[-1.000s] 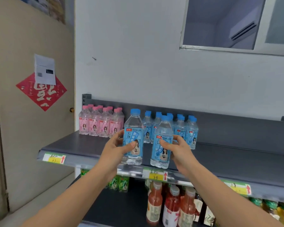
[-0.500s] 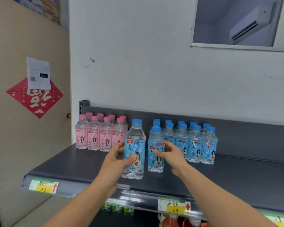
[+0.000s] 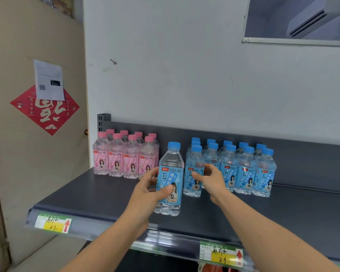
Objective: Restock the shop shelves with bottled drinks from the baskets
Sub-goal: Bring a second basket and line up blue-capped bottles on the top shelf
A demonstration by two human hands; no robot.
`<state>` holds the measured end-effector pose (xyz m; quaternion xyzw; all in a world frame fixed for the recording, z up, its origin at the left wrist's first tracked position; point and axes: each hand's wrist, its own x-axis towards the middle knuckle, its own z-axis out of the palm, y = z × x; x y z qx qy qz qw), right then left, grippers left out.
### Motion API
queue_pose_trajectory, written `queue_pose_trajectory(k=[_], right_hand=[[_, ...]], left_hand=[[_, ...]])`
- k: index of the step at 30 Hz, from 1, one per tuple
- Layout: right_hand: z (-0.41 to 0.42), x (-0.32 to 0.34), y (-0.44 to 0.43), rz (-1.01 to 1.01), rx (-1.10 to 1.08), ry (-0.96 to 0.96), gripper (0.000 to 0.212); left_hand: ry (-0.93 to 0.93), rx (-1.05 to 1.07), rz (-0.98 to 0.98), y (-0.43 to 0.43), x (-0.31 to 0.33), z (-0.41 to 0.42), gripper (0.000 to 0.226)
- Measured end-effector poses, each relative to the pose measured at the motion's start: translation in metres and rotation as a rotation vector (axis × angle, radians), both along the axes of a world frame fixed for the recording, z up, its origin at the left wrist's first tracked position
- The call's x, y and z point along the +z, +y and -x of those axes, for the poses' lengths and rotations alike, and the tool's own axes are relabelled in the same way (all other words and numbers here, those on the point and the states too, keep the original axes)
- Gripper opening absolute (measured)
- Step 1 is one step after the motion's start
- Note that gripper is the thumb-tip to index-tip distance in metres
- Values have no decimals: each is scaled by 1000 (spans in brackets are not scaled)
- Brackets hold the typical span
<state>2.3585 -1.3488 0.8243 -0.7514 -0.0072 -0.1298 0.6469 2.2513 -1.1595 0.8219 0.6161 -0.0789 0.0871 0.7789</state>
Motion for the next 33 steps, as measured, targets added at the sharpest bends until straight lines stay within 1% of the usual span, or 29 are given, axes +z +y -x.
queue_pose_trajectory(k=[5, 6, 8, 9, 10, 11, 12, 14, 15, 16, 18, 19, 23, 26, 30, 33], right_hand=[[-4, -4, -4, 114, 5, -14, 39], [-3, -4, -5, 140, -5, -15, 42], [1, -2, -5, 241, -94, -31, 52], [5, 0, -5, 298, -170, -62, 54], [11, 2, -4, 329, -238, -110, 52], [19, 6, -2, 305, -267, -163, 49], [27, 11, 0, 224, -240, -197, 46], [47, 24, 6, 36, -50, -194, 55], [55, 28, 8, -2, 57, -167, 60], [61, 33, 8, -8, 139, -149, 60], [69, 38, 3, 31, 211, -145, 48], [70, 39, -1, 48, 212, -145, 46], [66, 39, -21, 75, 146, -135, 54], [64, 42, -37, 56, 106, -141, 57], [58, 42, -56, 94, 49, -134, 52], [48, 31, -62, 84, 10, -90, 61]], left_hand=[[4, -5, 4, -5, -1, -4, 49], [4, -7, 5, -6, -1, -5, 49], [2, -6, 0, -11, 0, -6, 50], [-3, -5, -7, -14, 1, -6, 51], [-8, -3, -14, -18, 2, -7, 51], [-12, -1, -21, -21, 3, -7, 50], [-18, 0, -29, -25, 4, -7, 50], [-30, -5, -39, -34, 6, -9, 48], [-35, -8, -42, -38, 6, -10, 48], [-42, -9, -46, -42, 6, -11, 48], [-55, -6, -54, -49, 7, -13, 49], [-58, -5, -66, -52, 7, -14, 50], [-60, -47, -150, -63, 7, -20, 56], [-59, -116, -263, -68, 11, -28, 60], [-10, -47, -410, -71, 16, -44, 62], [2, -36, -510, -72, 15, -59, 63]])
